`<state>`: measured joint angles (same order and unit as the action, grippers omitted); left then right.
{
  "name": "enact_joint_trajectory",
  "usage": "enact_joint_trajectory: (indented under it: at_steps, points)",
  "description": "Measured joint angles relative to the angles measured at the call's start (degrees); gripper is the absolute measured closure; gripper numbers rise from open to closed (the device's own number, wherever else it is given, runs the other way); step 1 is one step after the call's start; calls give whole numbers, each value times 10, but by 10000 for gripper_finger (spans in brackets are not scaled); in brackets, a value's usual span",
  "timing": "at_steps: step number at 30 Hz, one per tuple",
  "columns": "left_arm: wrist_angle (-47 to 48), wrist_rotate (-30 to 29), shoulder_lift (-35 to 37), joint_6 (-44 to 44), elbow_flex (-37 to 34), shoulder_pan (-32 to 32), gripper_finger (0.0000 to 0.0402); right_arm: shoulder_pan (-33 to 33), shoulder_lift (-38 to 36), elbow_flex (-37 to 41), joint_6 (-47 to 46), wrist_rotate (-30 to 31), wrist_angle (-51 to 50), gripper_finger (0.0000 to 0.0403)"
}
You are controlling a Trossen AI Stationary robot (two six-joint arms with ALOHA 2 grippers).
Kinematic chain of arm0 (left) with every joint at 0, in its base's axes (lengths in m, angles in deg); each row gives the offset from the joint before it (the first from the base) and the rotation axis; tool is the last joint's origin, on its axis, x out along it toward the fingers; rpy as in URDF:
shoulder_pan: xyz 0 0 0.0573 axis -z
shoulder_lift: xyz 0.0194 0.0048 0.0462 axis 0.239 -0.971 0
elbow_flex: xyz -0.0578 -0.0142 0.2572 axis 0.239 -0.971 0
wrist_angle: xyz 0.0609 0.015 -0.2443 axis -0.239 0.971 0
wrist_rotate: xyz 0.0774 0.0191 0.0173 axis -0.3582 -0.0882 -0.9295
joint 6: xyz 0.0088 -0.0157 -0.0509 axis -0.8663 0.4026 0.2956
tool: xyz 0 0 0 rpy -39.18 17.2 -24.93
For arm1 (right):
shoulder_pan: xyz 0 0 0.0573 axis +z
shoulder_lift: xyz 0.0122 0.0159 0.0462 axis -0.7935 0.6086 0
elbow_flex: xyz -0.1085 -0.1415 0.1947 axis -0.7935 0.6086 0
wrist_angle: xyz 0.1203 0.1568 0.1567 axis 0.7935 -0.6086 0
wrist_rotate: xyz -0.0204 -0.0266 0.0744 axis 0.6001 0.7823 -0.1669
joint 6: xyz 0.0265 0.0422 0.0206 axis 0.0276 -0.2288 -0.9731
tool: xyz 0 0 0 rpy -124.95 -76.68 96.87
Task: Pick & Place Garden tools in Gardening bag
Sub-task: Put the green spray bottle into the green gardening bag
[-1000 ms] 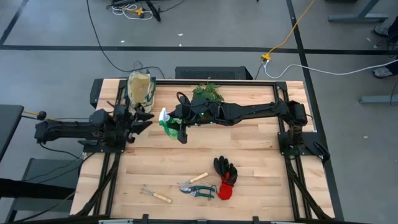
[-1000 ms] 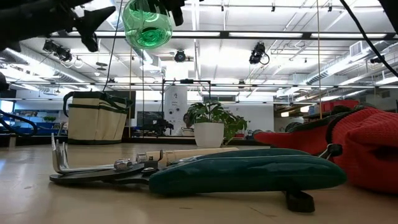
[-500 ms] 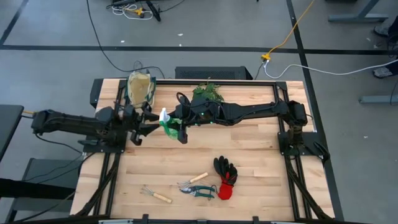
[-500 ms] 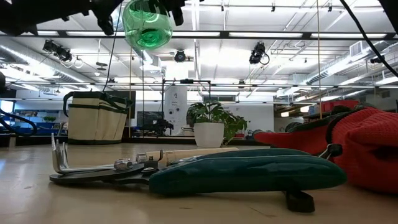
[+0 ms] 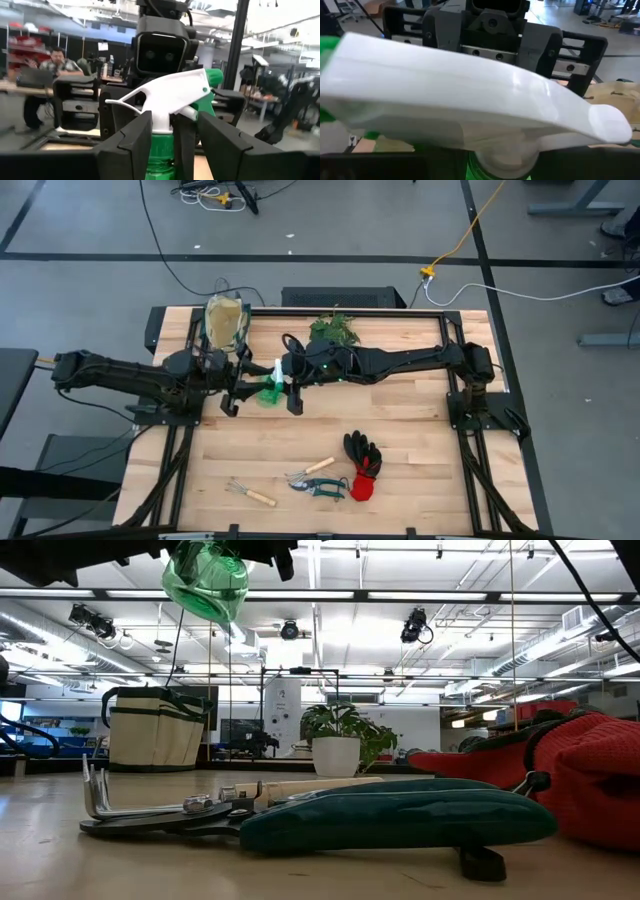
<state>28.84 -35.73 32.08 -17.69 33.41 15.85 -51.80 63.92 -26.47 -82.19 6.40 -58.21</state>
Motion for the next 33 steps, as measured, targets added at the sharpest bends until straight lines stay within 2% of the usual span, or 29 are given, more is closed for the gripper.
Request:
enact_joint_trajectory:
  at_steps: [16, 23, 33]
  points:
    - [11, -7, 0, -46, 4, 4, 234, 3, 0, 0, 2, 10, -3, 266]
    - [67, -51, -1, -77, 33, 4, 234, 2, 0, 0, 2, 13, 2, 266]
    - [114, -53, 0, -73, 53, 5, 234, 3, 0, 0, 3, 19, -2, 266]
